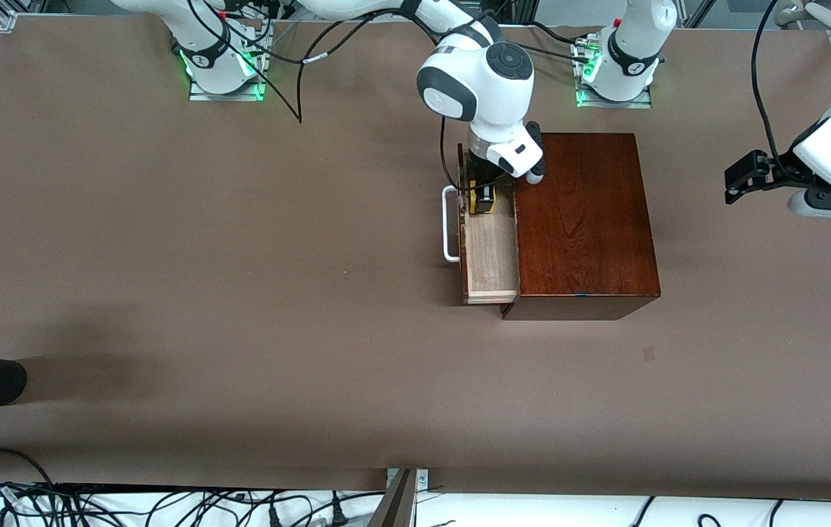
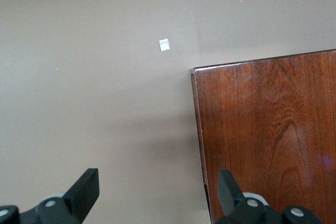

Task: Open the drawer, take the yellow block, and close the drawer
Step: 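Lower the right gripper into the drawer and grasp the yellow cube, then lift the yellow cube out with the right gripper while the left gripper reaches the drawer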

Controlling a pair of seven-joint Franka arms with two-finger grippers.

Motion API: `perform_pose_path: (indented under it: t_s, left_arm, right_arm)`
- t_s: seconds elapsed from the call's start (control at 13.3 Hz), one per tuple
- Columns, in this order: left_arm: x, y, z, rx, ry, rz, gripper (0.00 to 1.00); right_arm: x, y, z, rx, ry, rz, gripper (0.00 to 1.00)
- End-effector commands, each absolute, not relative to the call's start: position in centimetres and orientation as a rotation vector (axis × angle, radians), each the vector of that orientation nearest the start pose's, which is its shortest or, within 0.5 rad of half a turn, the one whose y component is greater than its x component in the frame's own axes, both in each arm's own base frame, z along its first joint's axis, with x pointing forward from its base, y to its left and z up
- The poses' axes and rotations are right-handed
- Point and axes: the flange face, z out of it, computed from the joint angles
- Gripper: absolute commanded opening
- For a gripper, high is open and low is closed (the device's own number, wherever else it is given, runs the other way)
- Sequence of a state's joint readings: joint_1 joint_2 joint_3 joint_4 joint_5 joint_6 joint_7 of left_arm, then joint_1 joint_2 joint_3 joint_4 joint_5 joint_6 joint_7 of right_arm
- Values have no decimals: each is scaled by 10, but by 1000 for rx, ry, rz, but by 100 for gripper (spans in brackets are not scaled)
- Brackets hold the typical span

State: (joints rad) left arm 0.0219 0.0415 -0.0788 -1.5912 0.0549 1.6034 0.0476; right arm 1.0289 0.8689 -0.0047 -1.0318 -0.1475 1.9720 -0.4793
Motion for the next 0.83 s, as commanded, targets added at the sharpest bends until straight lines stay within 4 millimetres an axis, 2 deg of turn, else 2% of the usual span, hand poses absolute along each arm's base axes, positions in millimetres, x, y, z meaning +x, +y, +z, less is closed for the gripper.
perform_pose_path:
  t_s: [0.0, 0.23, 0.38, 0.45, 0.53, 0.6, 0.75]
  left_arm:
    - [569, -28, 601, -3111, 178, 45, 100]
    - [569, -28, 601, -3111, 178, 45, 100]
    - [569, -29, 602, -3111, 180, 43, 100]
    - [569, -29, 602, -3111, 178, 43, 100]
    - [569, -29, 604, -3111, 180, 36, 100]
    - [570, -29, 604, -3111, 180, 36, 100]
    - [570, -35, 606, -3110, 201, 31, 100]
  right_arm:
    - [411, 655, 400, -2340, -2276, -172, 0]
    - [439, 606, 490, -2436, -2171, -209, 0]
    - [468, 560, 552, -2519, -2074, -302, 0]
    - [484, 534, 574, -2566, -2014, -328, 0]
    - [504, 508, 585, -2622, -1948, -337, 0]
    - [519, 476, 611, -2668, -1867, -372, 0]
    - [552, 411, 632, -2734, -1696, -363, 0]
